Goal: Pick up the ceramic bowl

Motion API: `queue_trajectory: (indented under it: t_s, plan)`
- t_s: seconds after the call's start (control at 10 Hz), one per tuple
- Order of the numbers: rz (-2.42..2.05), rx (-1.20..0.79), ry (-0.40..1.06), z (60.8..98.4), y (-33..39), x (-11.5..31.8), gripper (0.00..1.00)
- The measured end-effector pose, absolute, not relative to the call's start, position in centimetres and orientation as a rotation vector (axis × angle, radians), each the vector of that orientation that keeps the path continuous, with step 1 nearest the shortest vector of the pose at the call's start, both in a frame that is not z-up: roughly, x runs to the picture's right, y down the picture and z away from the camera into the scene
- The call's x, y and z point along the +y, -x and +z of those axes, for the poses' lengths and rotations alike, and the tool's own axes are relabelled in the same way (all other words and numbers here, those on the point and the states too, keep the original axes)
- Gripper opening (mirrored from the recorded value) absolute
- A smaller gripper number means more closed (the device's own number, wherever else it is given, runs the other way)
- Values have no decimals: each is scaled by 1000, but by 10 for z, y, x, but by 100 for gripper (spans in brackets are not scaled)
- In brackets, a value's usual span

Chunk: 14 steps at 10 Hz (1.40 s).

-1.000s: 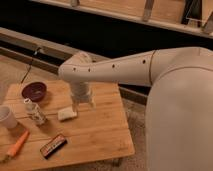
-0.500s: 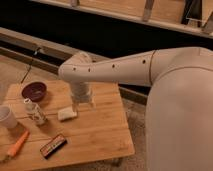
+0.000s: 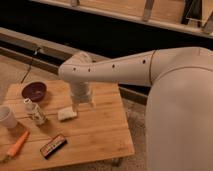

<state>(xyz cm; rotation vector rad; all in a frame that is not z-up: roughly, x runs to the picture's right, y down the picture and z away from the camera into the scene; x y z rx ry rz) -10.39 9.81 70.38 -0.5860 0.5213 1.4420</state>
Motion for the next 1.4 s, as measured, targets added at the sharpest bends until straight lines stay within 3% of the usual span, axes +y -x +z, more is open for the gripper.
queue_trajectory:
  t_s: [0.7,1.4]
  plan:
    - [1440,518,583,704,104,98,65]
    - [1258,361,485,710,159,60,65]
